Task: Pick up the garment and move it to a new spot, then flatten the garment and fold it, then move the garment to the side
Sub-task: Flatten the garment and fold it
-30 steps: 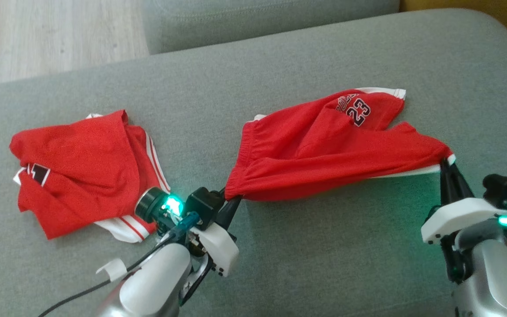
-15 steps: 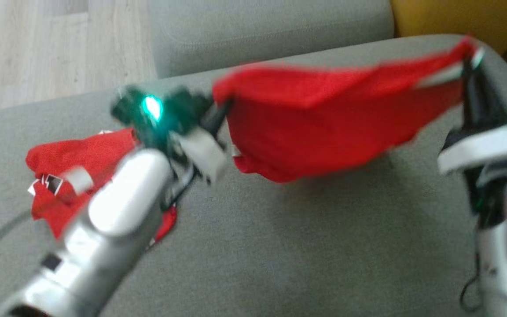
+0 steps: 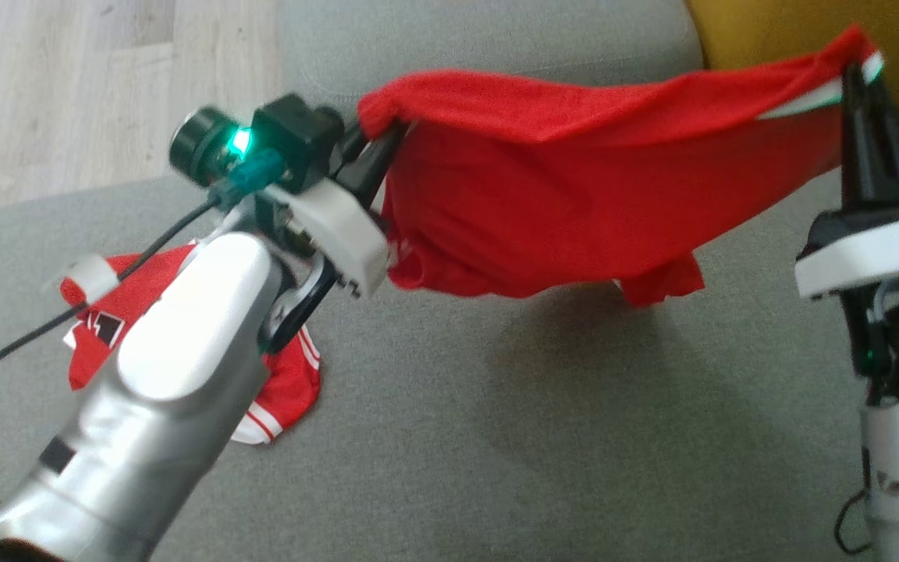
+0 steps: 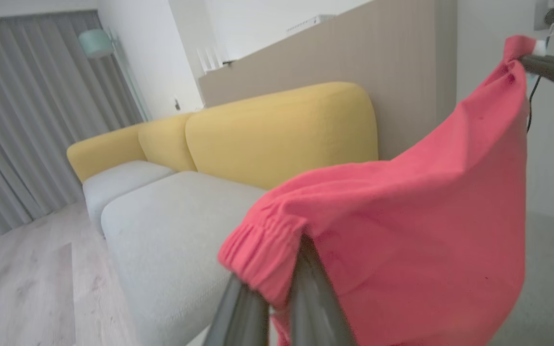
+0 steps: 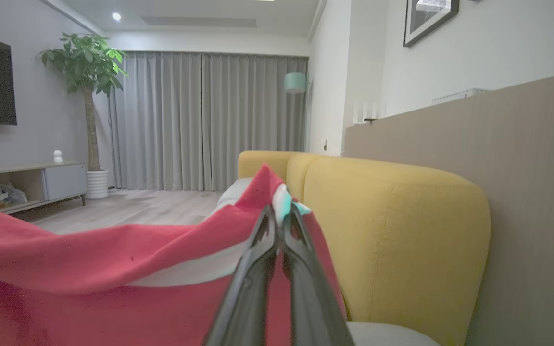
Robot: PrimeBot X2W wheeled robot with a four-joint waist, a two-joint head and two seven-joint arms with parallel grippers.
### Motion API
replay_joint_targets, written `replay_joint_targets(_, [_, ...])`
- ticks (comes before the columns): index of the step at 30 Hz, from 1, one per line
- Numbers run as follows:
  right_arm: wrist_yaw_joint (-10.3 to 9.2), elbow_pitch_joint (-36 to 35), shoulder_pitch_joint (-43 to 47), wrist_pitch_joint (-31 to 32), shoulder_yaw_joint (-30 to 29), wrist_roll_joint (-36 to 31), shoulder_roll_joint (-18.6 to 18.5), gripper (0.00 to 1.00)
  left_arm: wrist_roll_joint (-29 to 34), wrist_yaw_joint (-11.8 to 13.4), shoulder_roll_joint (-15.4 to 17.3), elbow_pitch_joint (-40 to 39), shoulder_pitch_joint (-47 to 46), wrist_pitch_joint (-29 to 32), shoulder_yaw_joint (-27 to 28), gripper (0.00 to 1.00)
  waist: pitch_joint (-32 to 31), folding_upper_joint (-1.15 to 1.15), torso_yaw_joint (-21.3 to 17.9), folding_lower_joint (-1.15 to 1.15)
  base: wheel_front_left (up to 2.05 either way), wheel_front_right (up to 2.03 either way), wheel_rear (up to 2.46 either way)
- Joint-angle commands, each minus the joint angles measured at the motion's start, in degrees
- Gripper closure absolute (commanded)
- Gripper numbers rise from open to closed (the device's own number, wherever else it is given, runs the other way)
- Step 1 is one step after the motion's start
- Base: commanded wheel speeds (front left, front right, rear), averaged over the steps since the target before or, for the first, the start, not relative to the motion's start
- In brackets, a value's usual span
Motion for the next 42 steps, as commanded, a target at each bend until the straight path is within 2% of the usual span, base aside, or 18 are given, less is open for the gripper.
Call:
replay_joint_targets(1, [-0.04, -2.2, -0.6, 0.9, 1.1, 0.4, -0.7, 1.00, -0.6, -0.2, 3.2, -2.8, -1.8, 1.5, 2.0, 1.00, 0.8, 0.00, 0.0, 0.01, 0.00, 0.00, 0.00])
replay_joint_targets(4, [-0.04, -1.7, -1.0, 2.1, 1.5, 1.0, -1.1, 1.00, -0.8, -0.4, 4.9, -4.2, -2.4, 3.8, 1.8, 1.00, 2.8, 0.00, -0.3, 0.01, 0.00, 0.00, 0.00])
replay_joint_targets(8, [-0.04, 0.4, -4.0, 2.8, 2.9, 1.4, -2.4, 1.00, -2.7, -0.7, 5.5, -3.9, -4.4, 6.2, 2.3, 1.00, 5.9, 0.00, -0.9, 0.01, 0.00, 0.00, 0.00])
replay_joint_targets(11, [-0.04, 4.8, -10.1, 2.3, 5.6, 1.8, -3.7, 1.00, -3.3, -1.2, 6.6, -1.8, -8.6, 8.2, 2.0, 1.00, 9.9, 0.00, -2.1, 0.01, 0.00, 0.00, 0.00])
replay_joint_targets(14, [-0.04, 11.5, -18.8, 1.0, 7.0, 3.9, -3.3, 1.00, -4.6, -1.5, 6.7, 2.1, -14.4, 8.8, 2.2, 1.00, 13.9, 0.00, -3.2, 0.01, 0.00, 0.00, 0.00])
replay_joint_targets(17, [-0.04, 19.5, -29.2, -2.5, 6.7, 5.0, -2.5, 1.00, -4.9, -1.6, 6.1, 7.3, -21.7, 6.1, 3.9, 1.00, 17.3, 0.00, -3.9, 0.01, 0.00, 0.00, 0.00])
replay_joint_targets(20, [-0.04, 27.1, -38.5, -9.0, 5.2, 4.1, -2.0, 1.00, -3.5, -1.3, 4.7, 12.3, -28.9, 0.3, 5.5, 1.00, 19.6, 0.00, -4.1, 0.01, 0.00, 0.00, 0.00])
replay_joint_targets(24, [-0.04, 36.2, -45.3, -16.0, 3.5, 1.5, -1.7, 1.00, -1.9, -0.2, 1.5, 18.2, -34.4, -8.0, 6.4, 1.00, 21.1, 0.00, -3.6, 0.01, 0.00, 0.00, 0.00])
replay_joint_targets(29, [-0.04, 46.2, -45.1, -18.2, 3.5, 0.4, -1.8, 1.00, -2.2, -1.1, -2.0, 25.0, -32.6, -12.5, 3.7, 1.00, 22.0, 0.00, -3.1, 0.01, 0.00, 0.00, 0.00])
replay_joint_targets(34, [-0.04, 55.4, -40.0, -16.1, 10.1, 1.1, -3.7, 1.00, -4.1, -1.7, -3.2, 28.5, -25.2, -12.2, -3.3, 1.00, 21.7, 0.00, -2.8, 0.01, 0.00, 0.00, 0.00])
replay_joint_targets(35, [-0.04, 57.9, -38.0, -14.2, 13.8, 2.2, -5.0, 1.00, -6.0, -1.7, -2.4, 27.8, -22.1, -11.4, -7.0, 1.00, 21.3, 0.00, -2.8, 0.01, 0.00, 0.00, 0.00])
replay_joint_targets(37, [-0.04, 59.6, -36.0, -12.0, 17.3, 4.0, -6.6, 1.00, -7.9, -1.7, -1.0, 26.6, -19.4, -10.7, -10.4, 1.00, 20.8, 0.00, -2.7, 0.01, 0.00, 0.00, 0.00])
replay_joint_targets(42, [-0.04, 59.8, -31.2, -6.3, 26.9, 9.8, -10.8, 1.00, -10.9, -1.7, 3.2, 23.0, -14.7, -9.3, -18.4, 1.00, 18.4, 0.00, -2.8, 0.01, 0.00, 0.00, 0.00])
